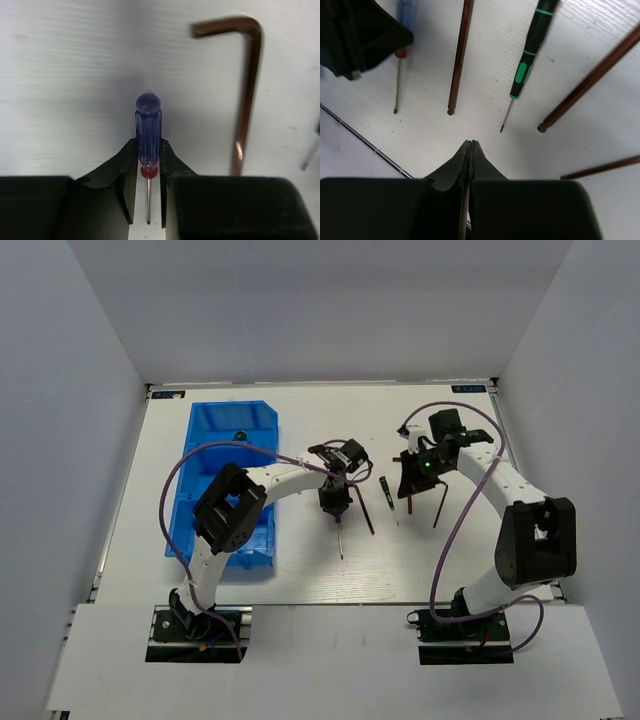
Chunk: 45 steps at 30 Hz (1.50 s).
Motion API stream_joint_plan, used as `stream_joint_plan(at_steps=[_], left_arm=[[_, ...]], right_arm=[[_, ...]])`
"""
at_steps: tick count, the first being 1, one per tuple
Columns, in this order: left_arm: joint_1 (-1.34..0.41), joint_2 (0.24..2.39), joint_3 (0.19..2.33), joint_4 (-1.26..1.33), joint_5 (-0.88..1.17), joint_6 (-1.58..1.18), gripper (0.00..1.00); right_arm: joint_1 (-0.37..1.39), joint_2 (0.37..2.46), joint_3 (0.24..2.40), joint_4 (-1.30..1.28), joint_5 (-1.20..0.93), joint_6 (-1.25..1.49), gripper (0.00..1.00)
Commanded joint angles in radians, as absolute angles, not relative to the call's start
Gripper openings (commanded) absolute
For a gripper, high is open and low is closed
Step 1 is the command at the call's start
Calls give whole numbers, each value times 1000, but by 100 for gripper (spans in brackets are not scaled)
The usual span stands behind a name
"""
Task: Sort the tools into containers
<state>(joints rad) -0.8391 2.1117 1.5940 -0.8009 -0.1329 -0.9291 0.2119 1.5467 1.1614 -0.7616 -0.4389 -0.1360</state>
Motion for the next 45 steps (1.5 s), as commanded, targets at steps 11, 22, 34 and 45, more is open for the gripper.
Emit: stream_joint_plan(at_steps=[11, 22, 34, 45], left_arm=[[-543, 1695, 1461, -927, -333, -1173, 0], [-365, 1623, 1553, -1002, -383, -1328, 0], [-184, 1589, 1384, -930, -302, -1422, 0], [-147, 1578, 1318, -939, -302, -1443, 53]], right_arm=[[325, 1715, 1252, -756, -451, -262, 44], [400, 1831, 1276, -562, -56, -196, 48], [403, 1901, 1347, -535, 14, -184, 48], [405, 1950, 1376, -545, 12, -172, 48]])
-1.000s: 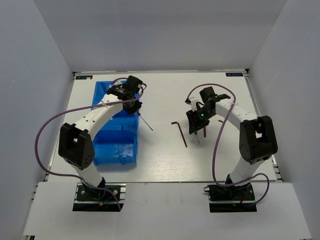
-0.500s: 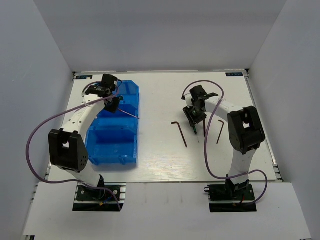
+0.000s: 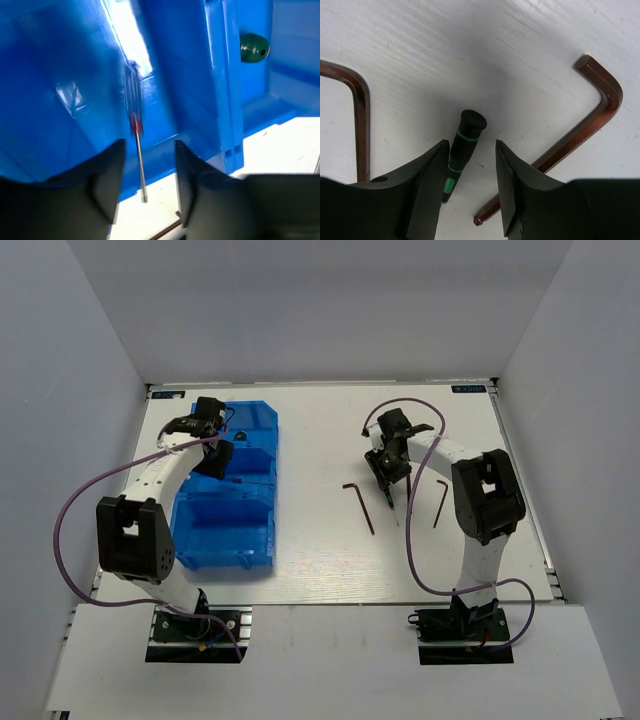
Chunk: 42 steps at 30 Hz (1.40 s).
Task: Sort the tools into containers
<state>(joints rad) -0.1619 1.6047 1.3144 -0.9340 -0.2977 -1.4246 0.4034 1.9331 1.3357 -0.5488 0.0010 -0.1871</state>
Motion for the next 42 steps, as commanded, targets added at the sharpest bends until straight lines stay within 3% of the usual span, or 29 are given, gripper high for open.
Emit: stream_joint_plan(at_steps=[1, 7, 10, 11, 14, 18, 26, 30, 35, 42], left_arm=[[-147, 1568, 1318, -939, -302, -1443, 57], [-138, 1537, 1307, -893, -293, -1384, 64], [-138, 1528, 1356, -783, -232, -1242, 62], [-138, 1514, 1370, -740, -175, -1088, 58], [-158, 1435, 1340, -481, 28, -709, 51], [-158, 1295, 1267, -319, 256, -441, 49], [-158, 964, 1065, -391, 219, -360, 52], [-158, 844, 1017, -382, 184, -391, 52], [-158, 770, 1008, -408, 173, -416, 52], [-158, 681, 1017, -509, 141, -416, 53]], right_arm=[[403, 1959, 1381, -546, 11, -167, 48], [402, 1983, 1368, -568, -24, -147, 46], [405, 1990, 1364, -590, -75, -143, 26], [403, 1997, 1368, -597, -87, -144, 11], [410, 1996, 1394, -626, -173, -175, 0], [408, 1977, 1495, -667, -363, -247, 0], [505, 1951, 1738, -508, -713, -253, 0], [575, 2025, 1836, -239, -1007, -215, 0], [695, 2227, 2120, -85, -1003, -43, 0], [804, 2391, 2290, -87, -807, -333, 0]])
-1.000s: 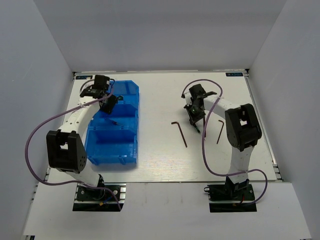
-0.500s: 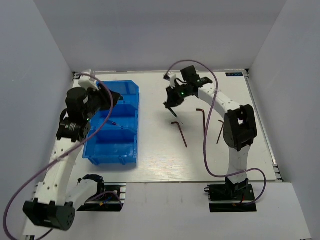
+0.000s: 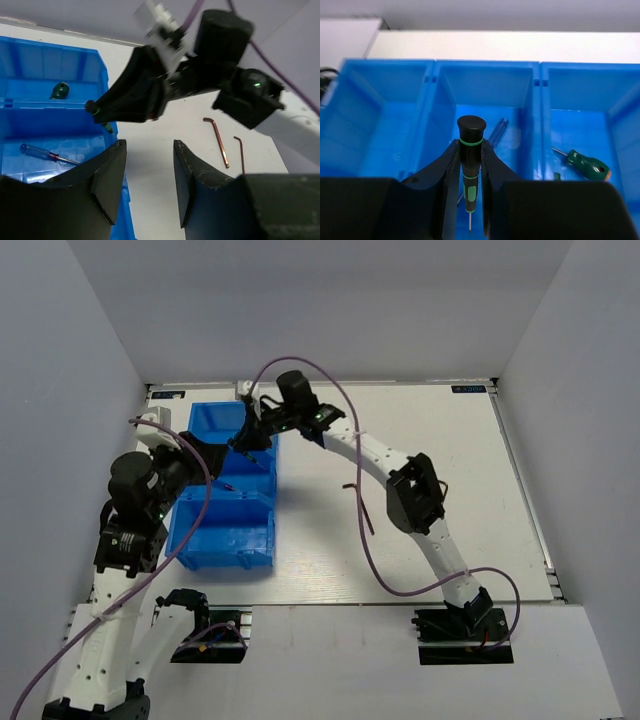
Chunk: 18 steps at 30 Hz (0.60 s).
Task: Sort the tools into containers
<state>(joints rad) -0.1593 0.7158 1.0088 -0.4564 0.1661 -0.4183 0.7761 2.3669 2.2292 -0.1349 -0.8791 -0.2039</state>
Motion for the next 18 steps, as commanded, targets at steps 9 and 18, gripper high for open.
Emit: stream_joint_plan(at_steps=[9, 18], left_arm=[[-149, 635, 983, -549, 150, -416, 66], [-160, 806, 897, -422, 386, -465, 5]], right_arm=[[839, 2366, 2161, -63, -762, -333, 66], [799, 2193, 2108, -167, -396, -209, 5]])
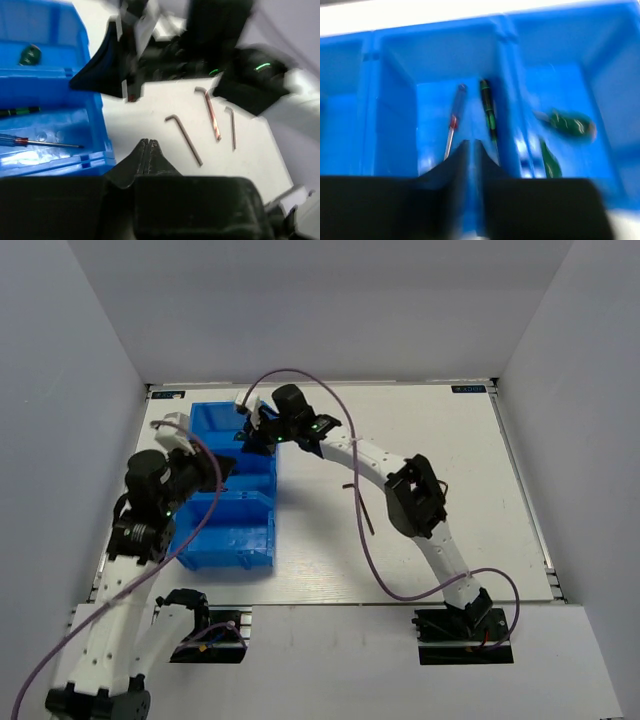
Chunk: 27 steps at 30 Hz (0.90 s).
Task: Sort the tools into containers
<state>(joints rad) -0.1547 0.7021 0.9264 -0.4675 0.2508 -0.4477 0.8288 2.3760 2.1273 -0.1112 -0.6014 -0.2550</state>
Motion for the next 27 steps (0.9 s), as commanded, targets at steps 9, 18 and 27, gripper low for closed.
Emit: stream_joint_plan(at_steps=[9, 18, 27], left_arm=[[-296, 1228, 920, -307, 502, -454, 0], [-624, 1692, 1303, -495, 155, -546, 45], [-805, 1979, 1620, -744, -86, -931, 54]], right_arm=[[595, 1901, 1719, -676, 80, -169, 0], [254, 1749, 1459, -876, -54, -114, 39], [146, 1654, 1359, -832, -144, -25, 8]])
